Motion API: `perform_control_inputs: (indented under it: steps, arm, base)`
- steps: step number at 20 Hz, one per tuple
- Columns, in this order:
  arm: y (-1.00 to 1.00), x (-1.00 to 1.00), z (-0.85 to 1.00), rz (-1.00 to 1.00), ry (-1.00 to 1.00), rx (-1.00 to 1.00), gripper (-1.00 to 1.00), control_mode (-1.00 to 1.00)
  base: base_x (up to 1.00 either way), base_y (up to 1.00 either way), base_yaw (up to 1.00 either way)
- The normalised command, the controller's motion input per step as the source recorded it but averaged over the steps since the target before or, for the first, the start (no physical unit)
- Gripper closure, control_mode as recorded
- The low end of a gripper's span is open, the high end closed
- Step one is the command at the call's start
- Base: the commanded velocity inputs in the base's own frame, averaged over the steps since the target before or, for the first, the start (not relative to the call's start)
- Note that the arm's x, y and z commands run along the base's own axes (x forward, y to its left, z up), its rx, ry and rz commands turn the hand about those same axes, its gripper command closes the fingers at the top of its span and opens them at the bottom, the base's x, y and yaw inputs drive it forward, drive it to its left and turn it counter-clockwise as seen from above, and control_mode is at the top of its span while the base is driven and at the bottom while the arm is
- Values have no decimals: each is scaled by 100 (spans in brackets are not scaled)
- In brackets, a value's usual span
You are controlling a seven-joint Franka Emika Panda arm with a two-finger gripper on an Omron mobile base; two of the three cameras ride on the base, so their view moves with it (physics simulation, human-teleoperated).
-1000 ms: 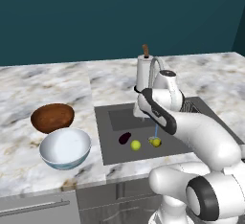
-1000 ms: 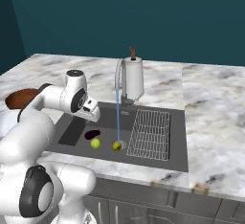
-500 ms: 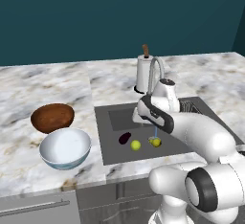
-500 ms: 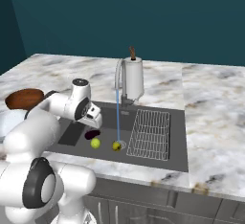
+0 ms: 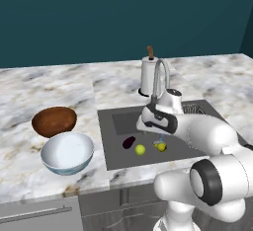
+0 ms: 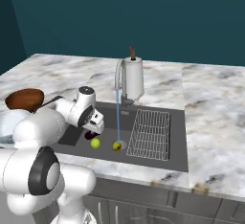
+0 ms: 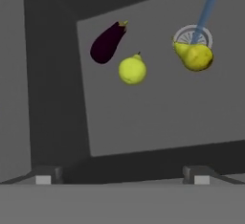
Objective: Pick the pears from the sink and place them in one bowl. Place the eggplant in the other bowl. Then turn off the sink faucet.
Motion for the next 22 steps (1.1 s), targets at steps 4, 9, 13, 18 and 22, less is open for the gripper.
perform_control_inputs:
  steps: [4,9,13,18,22]
  arm:
    - [2,18,-18,2,-1,0,-100,-100]
    - [14,25,-14,2,-2,0,-100,-100]
    - [14,29,-20,2,-3,0,-100,-100]
    - [1,20,-31,0,-1,0,-100,-100]
    - [0,18,-29,0,-2,0,-100,-100]
  base:
    - [0,0,0]
    - [0,0,0]
    - [0,0,0]
    - [0,0,0]
    - [0,0,0]
